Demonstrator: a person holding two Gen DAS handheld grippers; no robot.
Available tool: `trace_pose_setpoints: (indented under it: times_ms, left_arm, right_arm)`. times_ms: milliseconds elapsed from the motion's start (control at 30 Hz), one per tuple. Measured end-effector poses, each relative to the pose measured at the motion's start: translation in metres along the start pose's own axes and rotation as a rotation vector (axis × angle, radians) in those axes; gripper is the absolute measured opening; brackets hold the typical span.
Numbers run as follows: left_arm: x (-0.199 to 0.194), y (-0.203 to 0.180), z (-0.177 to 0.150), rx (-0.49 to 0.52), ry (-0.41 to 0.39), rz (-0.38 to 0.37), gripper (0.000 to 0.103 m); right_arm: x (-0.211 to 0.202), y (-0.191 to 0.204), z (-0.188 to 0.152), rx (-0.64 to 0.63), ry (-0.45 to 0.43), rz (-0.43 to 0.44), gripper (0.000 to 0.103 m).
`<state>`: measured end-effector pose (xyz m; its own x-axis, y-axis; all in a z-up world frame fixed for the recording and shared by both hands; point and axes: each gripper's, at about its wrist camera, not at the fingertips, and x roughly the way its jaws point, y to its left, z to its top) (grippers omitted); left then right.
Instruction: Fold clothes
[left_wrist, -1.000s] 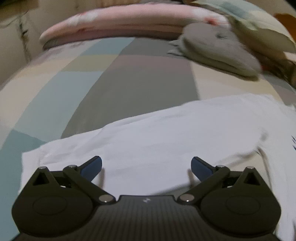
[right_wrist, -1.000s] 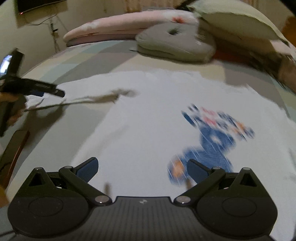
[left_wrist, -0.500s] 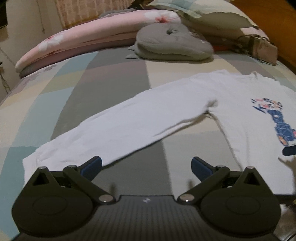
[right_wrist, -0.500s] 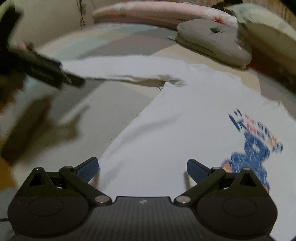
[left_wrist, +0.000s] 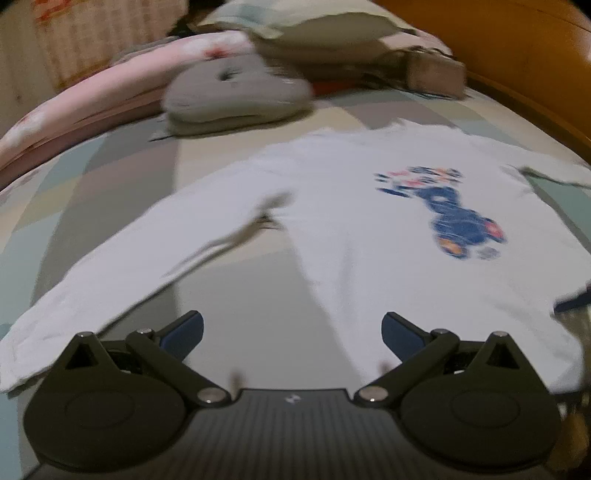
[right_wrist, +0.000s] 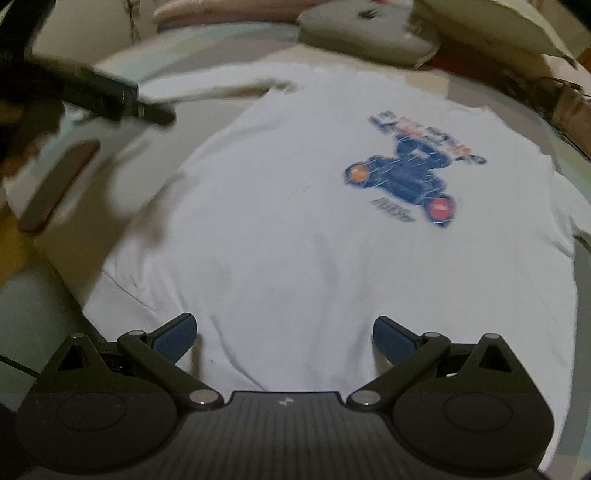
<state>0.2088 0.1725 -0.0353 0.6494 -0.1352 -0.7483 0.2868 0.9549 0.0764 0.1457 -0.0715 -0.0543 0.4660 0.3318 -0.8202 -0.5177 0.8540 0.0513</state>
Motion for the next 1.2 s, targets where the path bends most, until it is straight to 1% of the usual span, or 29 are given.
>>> trace_pose_setpoints:
  times_ms: [67,133,233,300,433,533,667,800,900,967,1067,1200]
  left_arm:
    - [-0.004,-0.017,0.002,0.031,-0.002,-0.022,0.102]
    - [-0.009,-0.033,0.004,0.053,-0.007,-0.039,0.102]
    - [-0.011,-0.052,0.008,0.067,-0.009,-0.062,0.102]
    - [-0.012,-0.062,0.012,0.065,-0.011,-0.070,0.102]
    - [-0.008,-0.082,0.017,0.031,-0.008,-0.091,0.102]
    - [0.000,-0.099,0.020,0.004,-0.005,-0.107,0.102]
    - [0.011,-0.120,0.021,-0.035,0.010,-0.132,0.102]
    - [0.021,-0.137,0.019,-0.032,0.026,-0.112,0.102]
    - [0.028,-0.138,0.012,-0.053,0.048,-0.097,0.102]
    - [0.032,-0.135,0.007,-0.071,0.063,-0.073,0.102]
    - [0.030,-0.131,0.003,-0.070,0.061,-0.029,0.102]
    - [0.025,-0.122,0.004,-0.064,0.058,0.005,0.102]
  right_arm:
    - [-0.010,-0.017,-0.005,0.034,-0.029,-0.055,0.103]
    - [-0.015,-0.039,-0.013,0.080,-0.040,-0.113,0.103]
    - [-0.014,-0.072,-0.035,0.181,-0.021,-0.154,0.103]
    - [-0.013,-0.087,-0.054,0.225,-0.009,-0.151,0.103]
    - [-0.028,-0.091,-0.081,0.189,-0.025,-0.135,0.103]
    - [-0.039,-0.098,-0.090,0.225,-0.047,-0.094,0.103]
    - [-0.047,-0.105,-0.092,0.260,-0.088,-0.054,0.103]
    - [-0.053,-0.116,-0.083,0.254,-0.161,-0.044,0.103]
    - [-0.054,-0.127,-0.072,0.253,-0.215,-0.040,0.103]
    - [-0.051,-0.137,-0.059,0.255,-0.244,-0.036,0.103]
    - [-0.037,-0.152,-0.036,0.245,-0.269,-0.034,0.103]
    - [0.000,-0.172,0.001,0.237,-0.254,-0.033,0.103]
